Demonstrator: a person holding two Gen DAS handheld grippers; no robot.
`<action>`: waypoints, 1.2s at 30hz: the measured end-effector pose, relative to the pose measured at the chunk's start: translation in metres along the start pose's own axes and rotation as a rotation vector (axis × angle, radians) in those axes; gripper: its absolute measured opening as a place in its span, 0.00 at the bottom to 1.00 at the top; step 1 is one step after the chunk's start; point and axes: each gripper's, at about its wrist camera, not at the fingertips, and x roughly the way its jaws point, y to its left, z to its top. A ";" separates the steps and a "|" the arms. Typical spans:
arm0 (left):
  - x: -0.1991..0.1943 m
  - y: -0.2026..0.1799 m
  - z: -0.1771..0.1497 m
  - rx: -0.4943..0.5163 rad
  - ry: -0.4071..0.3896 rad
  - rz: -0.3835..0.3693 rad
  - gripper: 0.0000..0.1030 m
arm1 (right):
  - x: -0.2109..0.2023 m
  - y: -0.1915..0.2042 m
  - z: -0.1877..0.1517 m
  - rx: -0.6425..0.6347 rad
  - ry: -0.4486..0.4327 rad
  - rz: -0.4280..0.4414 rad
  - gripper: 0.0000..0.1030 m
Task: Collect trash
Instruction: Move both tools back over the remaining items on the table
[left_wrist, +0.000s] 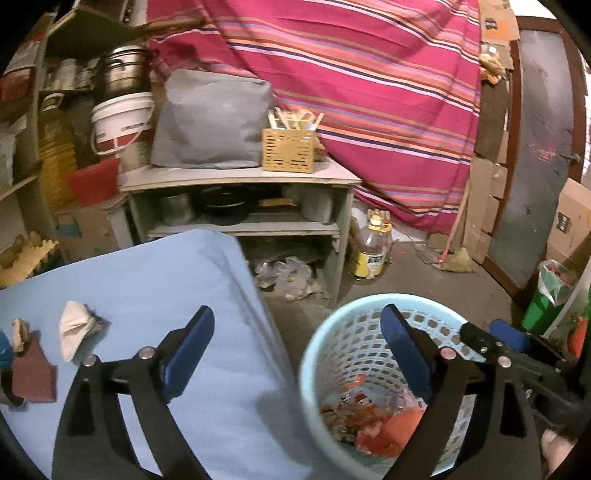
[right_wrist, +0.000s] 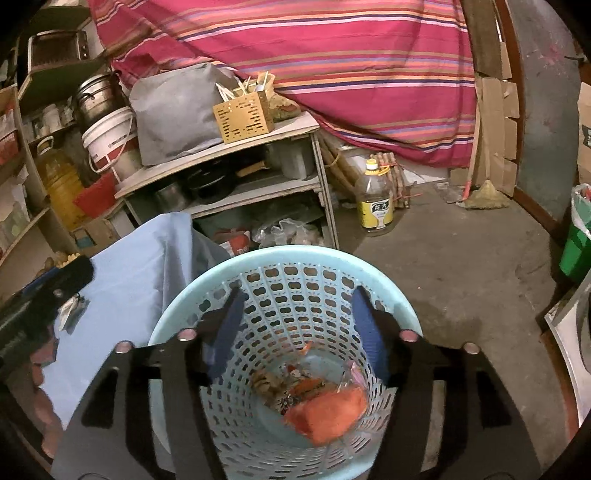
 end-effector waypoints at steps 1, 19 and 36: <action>-0.003 0.005 -0.001 -0.006 -0.003 0.006 0.89 | -0.002 0.002 0.000 -0.001 -0.009 -0.007 0.76; -0.073 0.175 -0.045 -0.083 -0.004 0.236 0.95 | 0.000 0.109 -0.010 -0.107 -0.063 0.049 0.96; -0.102 0.332 -0.118 -0.201 0.090 0.430 0.95 | 0.035 0.224 -0.047 -0.308 -0.019 0.038 0.96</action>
